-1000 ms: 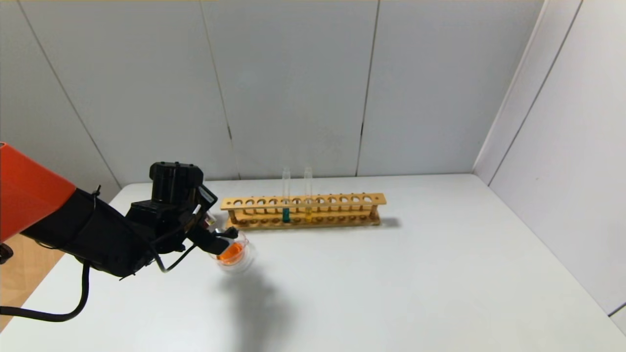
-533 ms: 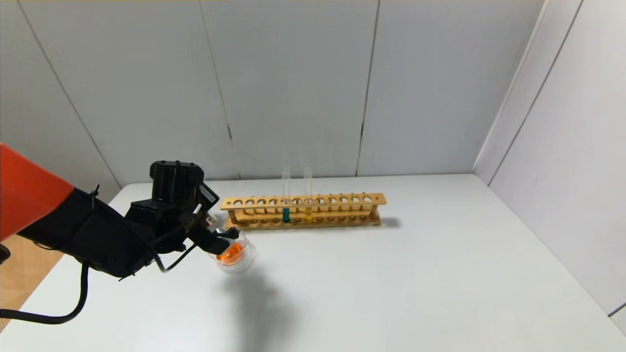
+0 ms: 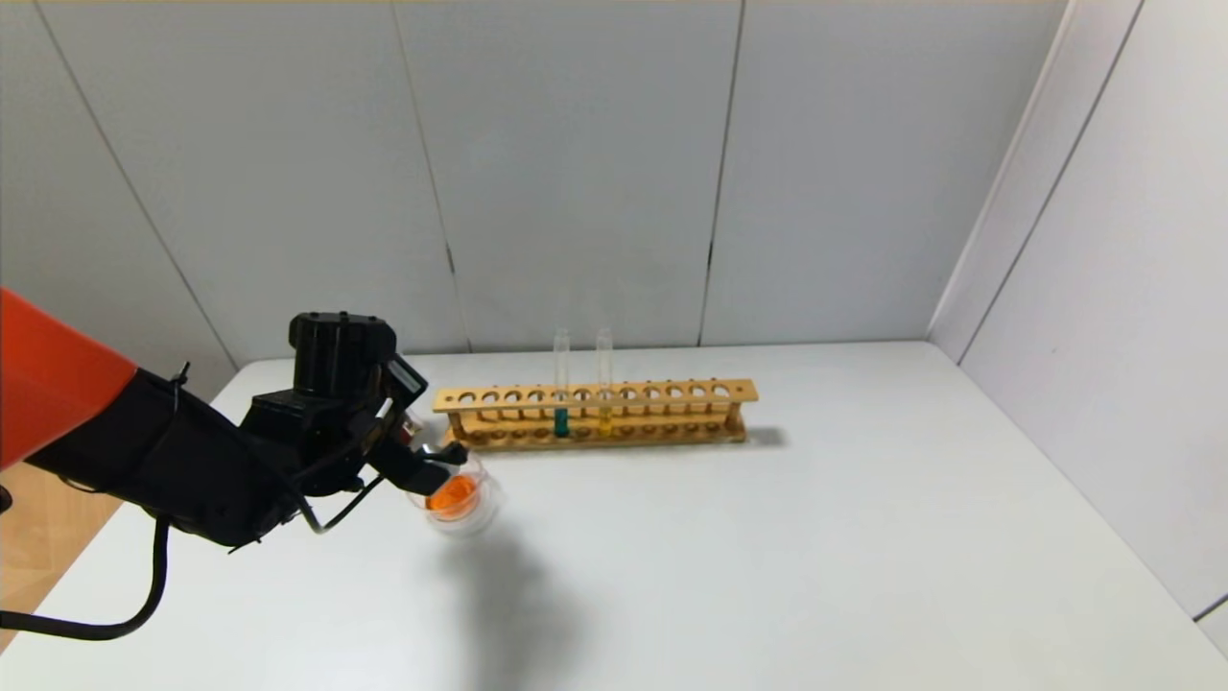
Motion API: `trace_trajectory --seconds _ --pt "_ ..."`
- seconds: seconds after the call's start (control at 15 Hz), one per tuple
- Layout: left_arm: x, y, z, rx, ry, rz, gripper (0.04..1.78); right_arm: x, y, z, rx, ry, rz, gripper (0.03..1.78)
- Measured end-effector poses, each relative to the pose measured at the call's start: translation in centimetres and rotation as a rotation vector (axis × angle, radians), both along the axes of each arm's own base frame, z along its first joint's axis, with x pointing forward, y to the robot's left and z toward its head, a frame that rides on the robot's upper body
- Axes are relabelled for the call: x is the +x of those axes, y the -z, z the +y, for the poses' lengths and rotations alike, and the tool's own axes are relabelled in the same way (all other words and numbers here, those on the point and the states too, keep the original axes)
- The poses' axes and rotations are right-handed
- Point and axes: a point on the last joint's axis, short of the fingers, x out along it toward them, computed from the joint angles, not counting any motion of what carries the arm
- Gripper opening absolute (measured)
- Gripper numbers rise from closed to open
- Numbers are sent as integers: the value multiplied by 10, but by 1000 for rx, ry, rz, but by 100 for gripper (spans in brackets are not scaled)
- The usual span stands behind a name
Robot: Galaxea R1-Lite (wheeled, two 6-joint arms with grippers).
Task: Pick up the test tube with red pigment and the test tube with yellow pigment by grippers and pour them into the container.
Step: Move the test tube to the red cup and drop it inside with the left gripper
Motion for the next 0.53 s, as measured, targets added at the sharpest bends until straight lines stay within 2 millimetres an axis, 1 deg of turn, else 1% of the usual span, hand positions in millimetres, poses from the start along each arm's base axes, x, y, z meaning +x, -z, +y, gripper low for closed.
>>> trace_trajectory --seconds 0.13,0.27,0.33,0.53 --pt "-3 -4 -1 -57 2 -47 31 0 0 0 0 0 0 175" --pt "-8 -8 -6 -163 -9 -92 31 0 0 0 0 0 0 175" --pt "-10 -9 -9 -235 -21 -105 31 0 0 0 0 0 0 175" --pt "-17 -14 -17 -539 -89 -159 31 0 0 0 0 0 0 175"
